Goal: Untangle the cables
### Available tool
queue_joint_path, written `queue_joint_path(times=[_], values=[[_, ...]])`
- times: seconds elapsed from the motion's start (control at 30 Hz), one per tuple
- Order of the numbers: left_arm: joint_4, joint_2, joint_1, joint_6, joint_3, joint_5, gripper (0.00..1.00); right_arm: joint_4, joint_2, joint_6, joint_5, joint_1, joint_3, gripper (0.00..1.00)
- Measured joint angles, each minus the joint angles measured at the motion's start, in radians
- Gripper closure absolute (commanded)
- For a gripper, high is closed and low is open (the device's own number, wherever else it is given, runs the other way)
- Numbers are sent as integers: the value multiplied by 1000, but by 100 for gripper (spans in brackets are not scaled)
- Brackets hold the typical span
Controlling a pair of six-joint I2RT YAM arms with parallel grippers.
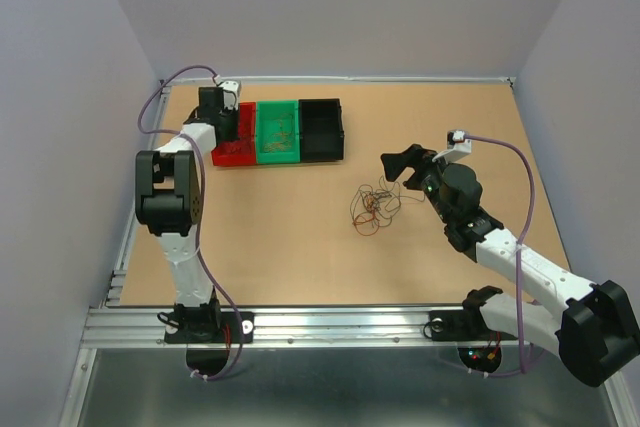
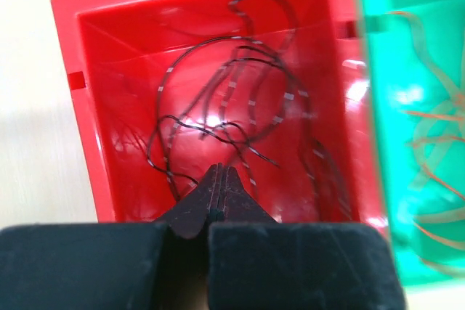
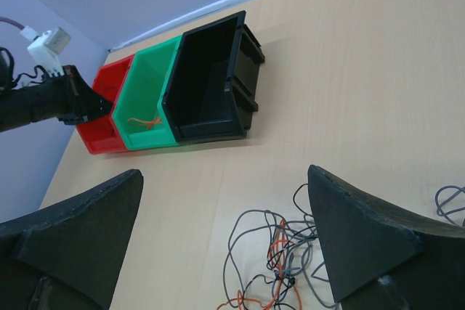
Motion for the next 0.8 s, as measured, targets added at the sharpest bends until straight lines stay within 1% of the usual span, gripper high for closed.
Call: queue_joint_path(times=[0.13, 0.27, 0.3, 0.33, 0.37, 0.4, 0.43, 0.47, 0.5, 0.6, 0.63, 0.7, 0.73, 0.8], values=[[-13, 87, -14, 0, 24, -86, 100, 0, 0, -2, -3, 0, 0, 0], [-2, 93, -28, 3, 11, -136, 100, 0, 0, -2, -6, 0, 0, 0], [9, 82, -29, 3, -2, -138, 90, 0, 0, -2, -8, 0, 0, 0], [31, 60, -31, 5, -34, -139, 83, -3, 2, -3, -7, 0, 0, 0], [43, 24, -33, 4, -82, -138, 75, -4, 6, -3, -6, 0, 1, 0], [49, -4, -33, 6, -108, -138, 75, -14, 16, -3, -4, 0, 6, 0], [65, -47, -33, 3, -148, -137, 67, -32, 35, -2, -1, 0, 17, 0], [93, -101, -33, 2, -201, -137, 64, -62, 66, -2, 10, 0, 39, 0], [106, -159, -33, 2, -242, -135, 58, -87, 100, -1, 18, 0, 61, 0], [172, -331, -32, 0, -328, -126, 51, -149, 182, 12, 47, 0, 111, 0], [201, -389, -32, 0, -350, -118, 43, -167, 201, 19, 58, 0, 121, 0], [260, -503, -33, 0, -393, -96, 37, -196, 225, 34, 81, 0, 132, 0], [293, -565, -34, 2, -417, -80, 36, -207, 229, 41, 89, 0, 132, 0], [327, -642, -41, 8, -448, -60, 34, -225, 228, 50, 107, 0, 132, 0]])
